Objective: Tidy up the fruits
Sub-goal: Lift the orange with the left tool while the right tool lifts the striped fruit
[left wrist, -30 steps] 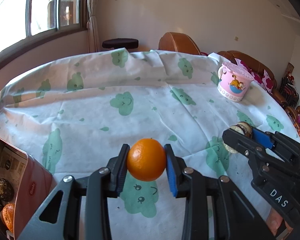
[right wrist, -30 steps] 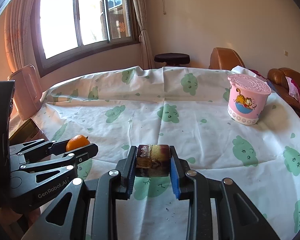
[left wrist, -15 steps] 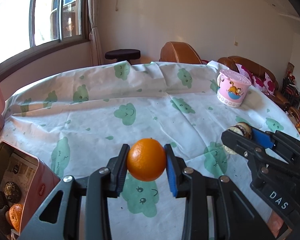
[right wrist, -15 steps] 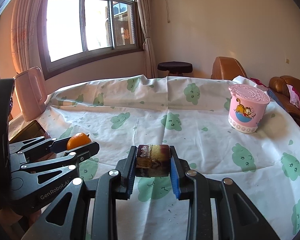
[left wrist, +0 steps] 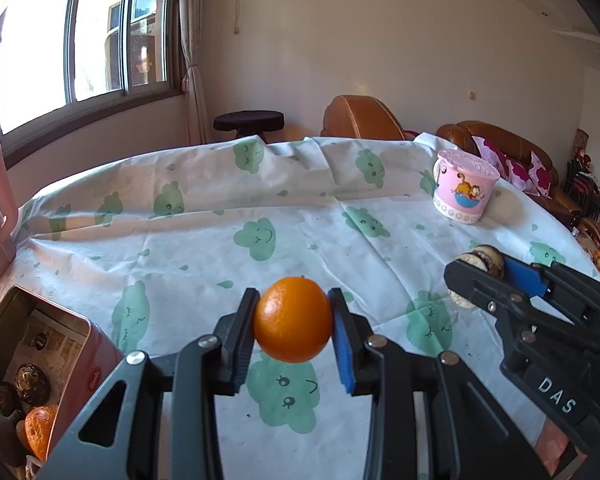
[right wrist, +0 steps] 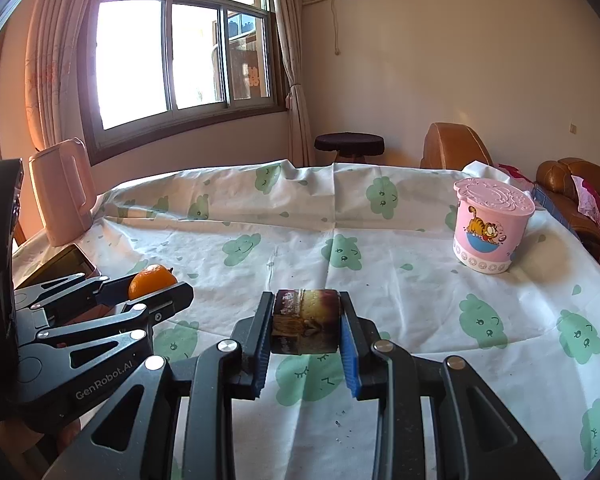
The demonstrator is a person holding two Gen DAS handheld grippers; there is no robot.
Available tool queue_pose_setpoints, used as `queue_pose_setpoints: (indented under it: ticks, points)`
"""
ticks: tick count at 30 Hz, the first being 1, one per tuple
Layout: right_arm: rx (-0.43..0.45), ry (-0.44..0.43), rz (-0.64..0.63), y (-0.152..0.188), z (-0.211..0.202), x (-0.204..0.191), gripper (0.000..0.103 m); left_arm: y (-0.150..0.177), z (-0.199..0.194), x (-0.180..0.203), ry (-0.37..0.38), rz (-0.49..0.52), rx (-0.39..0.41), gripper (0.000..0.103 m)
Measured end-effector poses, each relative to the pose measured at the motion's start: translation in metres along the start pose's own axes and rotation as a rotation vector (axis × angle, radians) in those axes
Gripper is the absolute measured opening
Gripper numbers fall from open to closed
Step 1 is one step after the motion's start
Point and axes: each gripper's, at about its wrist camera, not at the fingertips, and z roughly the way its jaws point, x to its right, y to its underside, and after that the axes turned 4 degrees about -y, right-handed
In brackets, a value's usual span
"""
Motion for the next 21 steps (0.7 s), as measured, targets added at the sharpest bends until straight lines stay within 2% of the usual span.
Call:
queue_pose_setpoints:
  ticks: [21]
  points:
    - [0.032,0.012,-0.004,0.001,-0.007,0.000,0.032,0.002,-0.013,0.001,-0.021,0.010,0.061,0.036]
